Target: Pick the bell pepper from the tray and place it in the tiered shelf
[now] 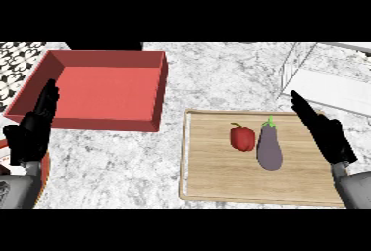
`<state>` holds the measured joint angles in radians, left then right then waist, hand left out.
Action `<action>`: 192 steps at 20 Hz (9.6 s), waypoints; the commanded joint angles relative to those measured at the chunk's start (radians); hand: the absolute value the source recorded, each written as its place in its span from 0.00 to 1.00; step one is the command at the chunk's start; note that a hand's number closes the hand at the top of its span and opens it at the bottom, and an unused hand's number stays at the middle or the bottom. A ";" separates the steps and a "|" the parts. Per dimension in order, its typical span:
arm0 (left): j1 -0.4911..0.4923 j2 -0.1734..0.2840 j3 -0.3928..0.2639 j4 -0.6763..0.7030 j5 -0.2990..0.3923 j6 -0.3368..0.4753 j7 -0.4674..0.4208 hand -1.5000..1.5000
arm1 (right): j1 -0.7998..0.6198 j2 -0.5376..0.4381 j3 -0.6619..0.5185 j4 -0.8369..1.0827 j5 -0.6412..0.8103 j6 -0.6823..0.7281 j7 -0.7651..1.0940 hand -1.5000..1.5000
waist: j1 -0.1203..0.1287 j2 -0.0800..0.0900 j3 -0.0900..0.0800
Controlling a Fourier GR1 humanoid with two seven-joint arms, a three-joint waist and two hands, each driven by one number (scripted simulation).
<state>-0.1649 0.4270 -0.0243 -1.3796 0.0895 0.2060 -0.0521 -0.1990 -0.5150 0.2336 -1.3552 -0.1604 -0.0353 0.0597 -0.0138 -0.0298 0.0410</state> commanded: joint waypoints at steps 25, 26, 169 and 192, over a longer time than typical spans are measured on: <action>0.190 -0.097 0.006 -0.038 0.205 -0.104 0.311 0.50 | 0.331 -0.219 -0.002 -0.712 0.342 -0.307 0.378 0.00 | -0.036 0.027 -0.050; 0.233 -0.090 -0.002 -0.065 0.199 -0.111 0.316 0.50 | 0.326 -0.263 -0.020 -0.747 0.336 -0.275 0.443 0.00 | -0.028 0.022 -0.051; 0.123 -0.223 0.075 0.003 0.071 -0.204 0.361 0.50 | -0.829 -0.241 -0.571 0.260 0.793 0.376 0.410 1.00 | 0.027 0.038 -0.041; 0.135 -0.245 0.079 -0.014 0.042 -0.203 0.353 0.50 | -0.995 -0.287 -0.632 0.660 0.814 0.174 0.193 1.00 | 0.034 0.039 -0.041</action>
<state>-0.0369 0.2063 0.0670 -1.4710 0.1257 0.0049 0.2611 -1.1552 -0.8127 -0.3342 -0.7386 0.6897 0.1987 0.2259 0.0238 -0.0048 0.0153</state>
